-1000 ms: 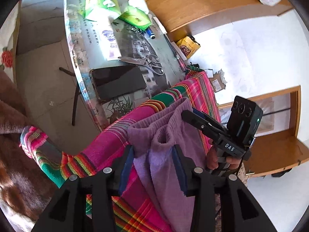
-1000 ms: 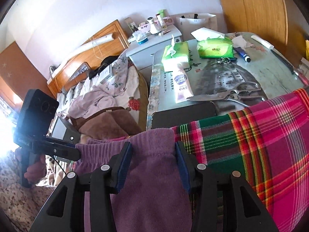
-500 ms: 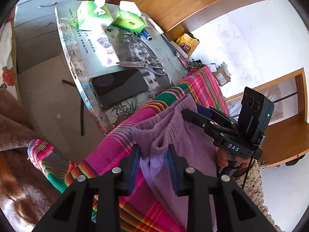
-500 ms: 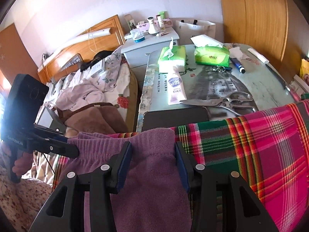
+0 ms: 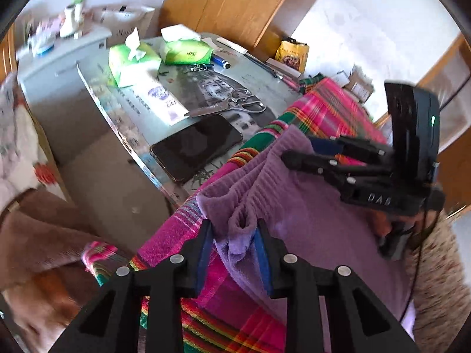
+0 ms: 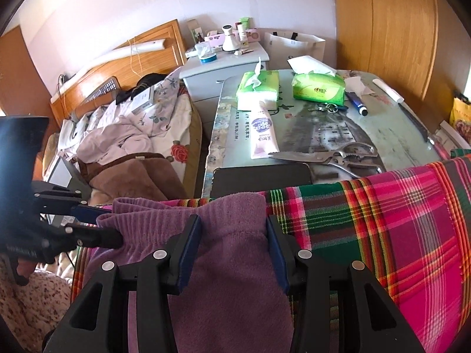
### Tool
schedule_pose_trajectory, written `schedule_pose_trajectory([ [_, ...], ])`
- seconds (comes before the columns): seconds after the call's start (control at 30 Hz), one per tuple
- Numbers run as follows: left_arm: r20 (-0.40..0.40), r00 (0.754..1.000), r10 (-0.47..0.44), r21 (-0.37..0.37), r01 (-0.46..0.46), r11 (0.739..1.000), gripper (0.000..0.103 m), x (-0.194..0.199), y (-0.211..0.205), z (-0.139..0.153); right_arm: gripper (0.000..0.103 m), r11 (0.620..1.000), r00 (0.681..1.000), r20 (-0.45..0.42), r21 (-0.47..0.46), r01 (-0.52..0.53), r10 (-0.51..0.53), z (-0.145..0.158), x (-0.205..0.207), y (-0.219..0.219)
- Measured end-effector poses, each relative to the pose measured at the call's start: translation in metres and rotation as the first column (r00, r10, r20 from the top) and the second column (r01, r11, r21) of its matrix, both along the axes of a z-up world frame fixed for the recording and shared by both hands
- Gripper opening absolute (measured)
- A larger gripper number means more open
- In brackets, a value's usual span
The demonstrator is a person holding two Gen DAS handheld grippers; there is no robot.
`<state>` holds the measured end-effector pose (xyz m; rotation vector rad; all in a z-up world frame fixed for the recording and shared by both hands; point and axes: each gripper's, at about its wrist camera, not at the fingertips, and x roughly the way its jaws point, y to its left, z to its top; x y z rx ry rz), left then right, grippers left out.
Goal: Fold clothes
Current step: 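Grasp the purple fleece waistband with the right gripper while the left gripper grasps beside it, then lift the grasped fleece waistband up with both grippers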
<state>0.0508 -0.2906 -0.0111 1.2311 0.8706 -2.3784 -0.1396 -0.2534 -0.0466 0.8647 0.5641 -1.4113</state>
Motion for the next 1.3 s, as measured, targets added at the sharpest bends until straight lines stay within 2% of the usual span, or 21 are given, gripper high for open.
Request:
schedule_pose_trajectory([
  [0.27,0.004,1.000,0.012,0.005,-0.012,1.000,0.030,0.001,-0.001,0.001,0.045,1.000,1.000,-0.003,0.005,0.001,-0.001,0.001,0.002,0.001],
  [0.43,0.008,1.000,0.013,-0.013,-0.013,1.000,0.026,0.000,0.002,0.002,0.042,1.000,0.998,0.055,0.000,0.010,-0.010,0.000,-0.005,0.002],
  [0.57,0.003,1.000,0.013,-0.020,-0.012,1.000,0.023,0.000,0.003,0.003,0.034,1.000,0.999,0.049,-0.006,0.022,-0.022,0.003,-0.004,0.004],
  [0.63,-0.006,1.000,0.011,-0.022,-0.011,1.000,0.020,0.001,0.004,0.005,0.028,1.000,0.999,0.034,-0.011,0.027,-0.026,0.005,-0.003,0.005],
  [0.67,-0.013,1.000,0.009,-0.021,-0.009,1.000,0.019,0.001,0.004,0.006,0.021,1.000,0.999,0.022,-0.016,0.026,-0.026,0.007,-0.002,0.006],
  [0.7,-0.014,1.000,0.008,-0.022,-0.008,1.000,0.019,0.001,0.004,0.006,0.019,0.999,1.000,0.011,-0.020,0.025,-0.025,0.009,-0.001,0.008],
  [1.3,-0.048,0.999,0.018,-0.004,-0.018,1.000,0.017,0.005,0.004,0.009,0.017,0.997,0.998,-0.004,-0.055,0.055,-0.055,0.016,0.005,0.017],
])
